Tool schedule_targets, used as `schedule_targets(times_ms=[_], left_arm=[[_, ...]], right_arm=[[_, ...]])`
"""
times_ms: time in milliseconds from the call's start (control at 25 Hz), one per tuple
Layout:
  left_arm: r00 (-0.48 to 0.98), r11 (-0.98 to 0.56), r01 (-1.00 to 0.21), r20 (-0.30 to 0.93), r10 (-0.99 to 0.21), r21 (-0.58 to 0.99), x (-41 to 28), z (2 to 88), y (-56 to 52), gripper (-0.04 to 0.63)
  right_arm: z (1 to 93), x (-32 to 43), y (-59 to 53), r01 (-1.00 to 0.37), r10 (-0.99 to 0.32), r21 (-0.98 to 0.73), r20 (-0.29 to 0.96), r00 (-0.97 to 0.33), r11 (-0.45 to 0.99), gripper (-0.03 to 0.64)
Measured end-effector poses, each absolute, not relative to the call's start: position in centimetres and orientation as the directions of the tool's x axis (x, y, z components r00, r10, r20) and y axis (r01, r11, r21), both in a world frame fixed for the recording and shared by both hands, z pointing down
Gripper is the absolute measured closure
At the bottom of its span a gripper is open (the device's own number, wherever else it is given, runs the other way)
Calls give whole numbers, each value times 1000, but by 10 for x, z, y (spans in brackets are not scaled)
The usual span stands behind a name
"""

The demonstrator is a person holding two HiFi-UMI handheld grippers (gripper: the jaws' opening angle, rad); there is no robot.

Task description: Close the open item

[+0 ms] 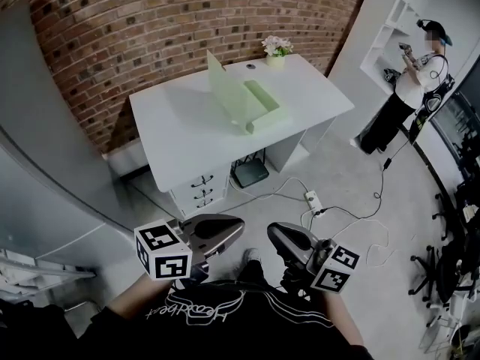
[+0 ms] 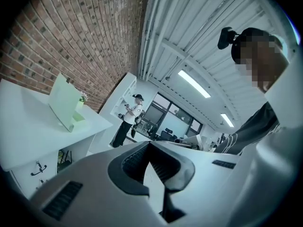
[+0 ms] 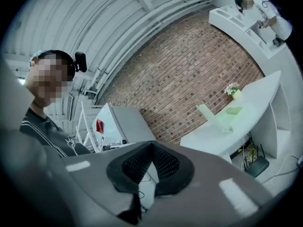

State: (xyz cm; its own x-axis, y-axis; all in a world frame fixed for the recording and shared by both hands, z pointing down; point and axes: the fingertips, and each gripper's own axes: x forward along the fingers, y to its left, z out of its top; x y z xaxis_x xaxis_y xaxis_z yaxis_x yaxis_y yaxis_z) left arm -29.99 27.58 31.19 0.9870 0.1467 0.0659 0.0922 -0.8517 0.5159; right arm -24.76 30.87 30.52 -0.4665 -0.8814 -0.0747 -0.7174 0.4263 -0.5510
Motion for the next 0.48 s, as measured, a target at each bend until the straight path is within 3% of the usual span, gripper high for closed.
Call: schedule_targets(times_ms=[480], left_arm=[[985, -838, 3, 141, 96, 545, -223, 329, 236, 592]], right_arm=[[317, -165, 269, -669, -863, -594, -89, -498, 447, 614]])
